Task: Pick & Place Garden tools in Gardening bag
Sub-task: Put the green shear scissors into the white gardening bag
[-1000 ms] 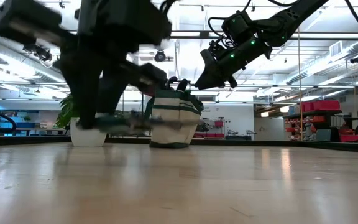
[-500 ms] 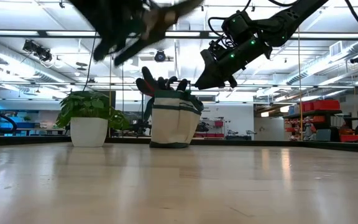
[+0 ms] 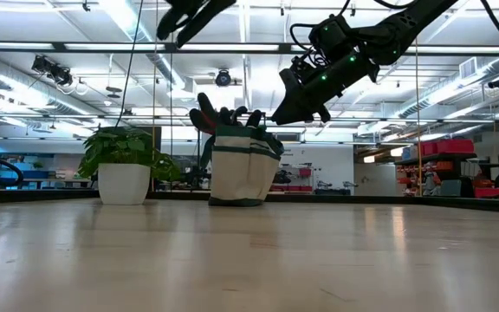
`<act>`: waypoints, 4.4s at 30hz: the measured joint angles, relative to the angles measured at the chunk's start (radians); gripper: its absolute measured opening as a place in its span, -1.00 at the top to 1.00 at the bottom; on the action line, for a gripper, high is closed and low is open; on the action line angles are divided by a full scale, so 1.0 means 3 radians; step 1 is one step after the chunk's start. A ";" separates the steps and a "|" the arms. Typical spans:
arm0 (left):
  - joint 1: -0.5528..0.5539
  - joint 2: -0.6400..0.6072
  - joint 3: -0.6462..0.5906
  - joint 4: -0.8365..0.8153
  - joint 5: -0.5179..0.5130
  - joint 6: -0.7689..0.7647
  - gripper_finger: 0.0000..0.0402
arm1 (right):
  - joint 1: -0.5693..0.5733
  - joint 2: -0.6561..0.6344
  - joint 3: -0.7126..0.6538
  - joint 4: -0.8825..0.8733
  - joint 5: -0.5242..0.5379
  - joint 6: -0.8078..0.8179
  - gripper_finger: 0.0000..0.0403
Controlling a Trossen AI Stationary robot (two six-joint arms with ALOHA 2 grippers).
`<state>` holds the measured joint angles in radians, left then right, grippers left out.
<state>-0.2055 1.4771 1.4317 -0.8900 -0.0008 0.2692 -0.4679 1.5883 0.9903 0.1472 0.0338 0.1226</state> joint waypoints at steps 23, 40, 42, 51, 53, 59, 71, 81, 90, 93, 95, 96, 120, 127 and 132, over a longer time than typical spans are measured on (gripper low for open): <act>0.1173 -0.0463 0.0001 -0.0079 0.0339 0.0183 0.73 | 0.0003 0.0000 0.0001 -0.0027 -0.0001 -0.0001 0.47; 0.1941 -0.0770 -0.0998 0.1294 0.0590 0.0086 0.73 | 0.0001 -0.0001 0.0000 -0.0029 -0.0083 -0.0001 0.47; 0.2028 -0.0827 -0.1159 0.1711 0.0625 0.0001 0.73 | 0.0000 -0.0001 0.0000 -0.0017 -0.0080 -0.0001 0.47; 0.2291 -0.0649 -0.1416 0.3046 0.0147 -0.0709 0.73 | 0.0001 -0.0001 -0.0001 0.0153 -0.0086 0.0079 0.47; 0.2294 -0.0568 -0.1413 0.3146 0.0009 -0.0775 0.73 | 0.0001 -0.0001 0.0000 0.0173 -0.0087 0.0088 0.47; 0.2290 -0.0219 -0.1415 0.3764 -0.0182 -0.0895 0.73 | 0.0004 -0.0001 -0.0001 0.0232 -0.0088 0.0139 0.47; 0.2304 0.0145 -0.1413 0.4111 -0.0527 -0.1133 0.73 | 0.0004 -0.0001 -0.0001 0.0800 -0.0112 0.0335 0.47; 0.2281 0.0309 -0.1413 0.4146 -0.0618 -0.1127 0.73 | 0.0005 -0.0001 -0.0001 0.1334 -0.0264 0.0646 0.47; 0.2280 0.0318 -0.1413 0.4205 -0.0646 -0.1120 0.73 | 0.0005 -0.0001 -0.0001 0.1729 -0.0193 0.0972 0.47; 0.2265 0.0318 -0.1413 0.4238 -0.0646 -0.1119 0.73 | 0.0005 -0.0001 -0.0001 0.1774 -0.0055 0.1024 0.47; 0.2254 0.0318 -0.1413 0.4272 -0.0646 -0.1118 0.73 | 0.0005 -0.0001 -0.0001 0.1864 -0.0003 0.1047 0.46; 0.2242 0.0318 -0.1413 0.4291 -0.0646 -0.1117 0.73 | 0.0005 -0.0001 -0.0001 0.1898 0.0022 0.1048 0.45; 0.2148 0.0318 -0.1412 0.4302 -0.0645 -0.1083 0.73 | 0.0038 0.0266 0.0496 0.1680 0.0272 0.1135 0.10; 0.2128 0.0317 -0.1412 0.4279 -0.0663 -0.1033 0.73 | 0.0026 0.0380 0.0682 0.1563 0.0296 0.1046 0.08; 0.2134 0.0317 -0.1412 0.4272 -0.0639 -0.1031 0.73 | 0.0000 0.0389 0.0719 0.1541 0.0183 0.1047 0.14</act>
<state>0.4347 1.5723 1.0080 0.3916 -0.1924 -0.0402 -0.4678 1.7050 1.2060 0.6094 0.0885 0.4366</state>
